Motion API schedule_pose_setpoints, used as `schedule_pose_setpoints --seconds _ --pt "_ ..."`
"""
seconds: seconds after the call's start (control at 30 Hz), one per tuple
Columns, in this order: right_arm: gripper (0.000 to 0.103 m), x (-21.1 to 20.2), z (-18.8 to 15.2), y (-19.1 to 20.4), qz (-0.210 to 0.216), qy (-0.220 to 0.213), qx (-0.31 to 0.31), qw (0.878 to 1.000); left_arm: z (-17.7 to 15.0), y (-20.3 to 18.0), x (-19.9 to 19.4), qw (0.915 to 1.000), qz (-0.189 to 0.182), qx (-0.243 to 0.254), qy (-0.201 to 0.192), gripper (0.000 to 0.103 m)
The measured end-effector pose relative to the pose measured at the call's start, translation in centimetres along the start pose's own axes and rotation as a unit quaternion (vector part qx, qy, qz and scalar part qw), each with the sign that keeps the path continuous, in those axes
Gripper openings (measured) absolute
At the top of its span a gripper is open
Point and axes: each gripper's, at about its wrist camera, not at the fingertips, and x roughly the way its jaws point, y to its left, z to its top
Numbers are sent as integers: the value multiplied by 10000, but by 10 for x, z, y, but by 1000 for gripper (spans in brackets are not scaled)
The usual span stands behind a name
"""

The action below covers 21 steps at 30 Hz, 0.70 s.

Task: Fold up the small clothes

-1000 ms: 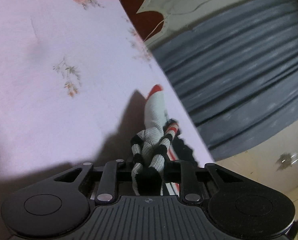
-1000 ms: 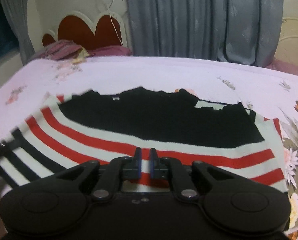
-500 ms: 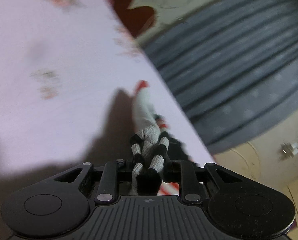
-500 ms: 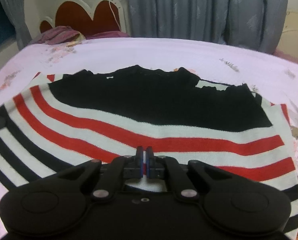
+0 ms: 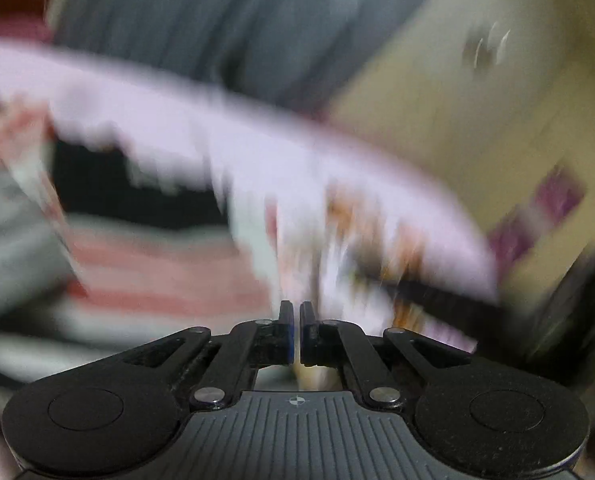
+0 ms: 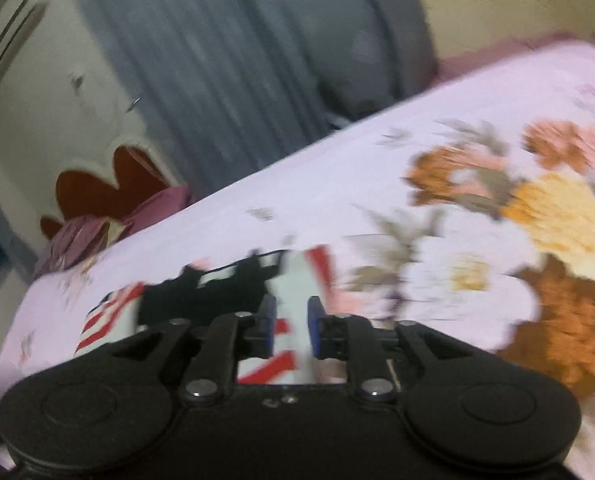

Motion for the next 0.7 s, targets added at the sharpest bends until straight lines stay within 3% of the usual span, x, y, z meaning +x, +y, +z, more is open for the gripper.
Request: schedule_pose_setpoints --seconds 0.03,0.13,0.23,0.27,0.33,0.47,0.5,0.57,0.6,0.63,0.7 --pt "28 -5 2 -10 -2 24 60 10000 -11 1 -7 9999 29 -51 -129 0" --pt "34 -16 0 -24 48 37 -80 9999 -18 28 -44 9941 832 73 -696 0" --pt "34 -9 -9 -23 173 190 -56 9997 -13 65 -73 9771 1878 297 -950 0" --pt "34 -6 -15 -19 133 228 -65 9996 -9 80 -82 9746 2015 209 -957 0" --pt "37 4 -25 -13 275 373 17 9989 -6 98 -104 9760 1888 -155 -1074 0" --pt "43 20 -44 14 446 745 -212 9960 -9 94 -132 9700 1929 79 -1478 2" --pt "43 24 -47 22 534 839 -225 9948 -13 90 -137 9653 2059 286 -1578 10" --pt "43 27 -52 38 685 954 -362 9924 -20 70 -122 9522 2454 902 -1578 40" --pt "43 29 -54 47 734 981 -463 9914 -21 64 -120 9444 2614 1150 -1630 61" --pt "43 31 -55 51 768 1002 -516 9907 -20 55 -111 9347 2741 1483 -1706 68" --pt "43 34 -55 61 829 1028 -539 9898 -14 43 -96 9248 2847 2062 -1452 69"
